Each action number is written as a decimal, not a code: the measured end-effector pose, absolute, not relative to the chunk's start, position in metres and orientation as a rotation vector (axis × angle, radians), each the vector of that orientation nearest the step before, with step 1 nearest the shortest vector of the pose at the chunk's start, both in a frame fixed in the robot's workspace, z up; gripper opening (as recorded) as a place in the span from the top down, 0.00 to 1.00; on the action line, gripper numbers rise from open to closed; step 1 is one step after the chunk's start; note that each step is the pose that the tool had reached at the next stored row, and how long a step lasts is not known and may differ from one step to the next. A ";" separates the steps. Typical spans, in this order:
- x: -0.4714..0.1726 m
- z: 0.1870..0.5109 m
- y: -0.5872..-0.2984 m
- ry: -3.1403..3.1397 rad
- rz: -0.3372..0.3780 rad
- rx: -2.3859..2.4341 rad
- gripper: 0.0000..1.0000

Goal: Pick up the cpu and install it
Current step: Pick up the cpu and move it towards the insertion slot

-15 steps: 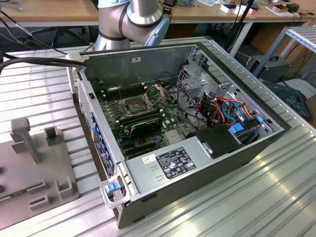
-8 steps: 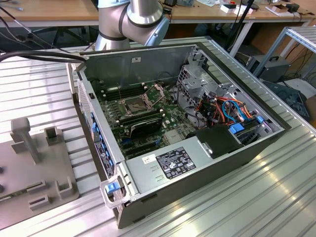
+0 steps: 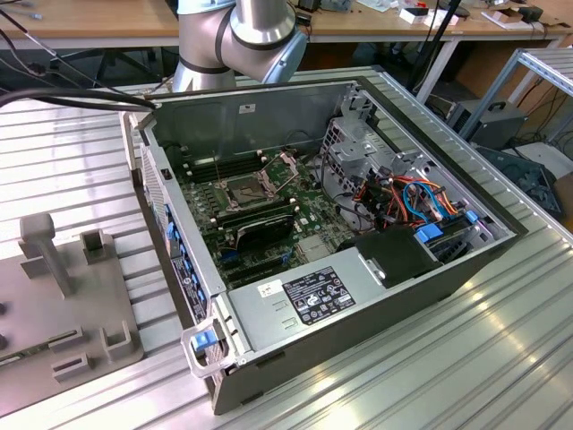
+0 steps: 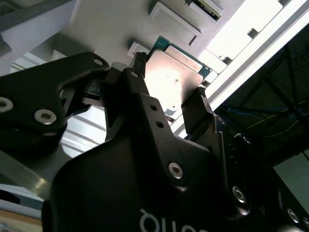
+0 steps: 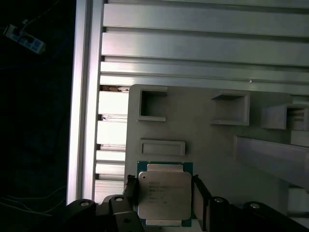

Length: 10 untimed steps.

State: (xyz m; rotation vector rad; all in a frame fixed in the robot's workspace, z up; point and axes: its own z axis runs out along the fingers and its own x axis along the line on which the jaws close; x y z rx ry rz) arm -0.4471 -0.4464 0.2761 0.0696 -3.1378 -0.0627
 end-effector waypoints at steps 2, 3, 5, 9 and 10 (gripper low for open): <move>-0.447 0.277 -0.446 -3.138 -0.063 0.070 0.45; -0.447 0.277 -0.446 -3.138 -0.063 0.070 0.45; -0.447 0.278 -0.446 -3.138 -0.063 0.070 0.45; -0.447 0.280 -0.446 -3.138 -0.063 0.070 0.45; -0.447 0.280 -0.446 -3.138 -0.063 0.070 0.45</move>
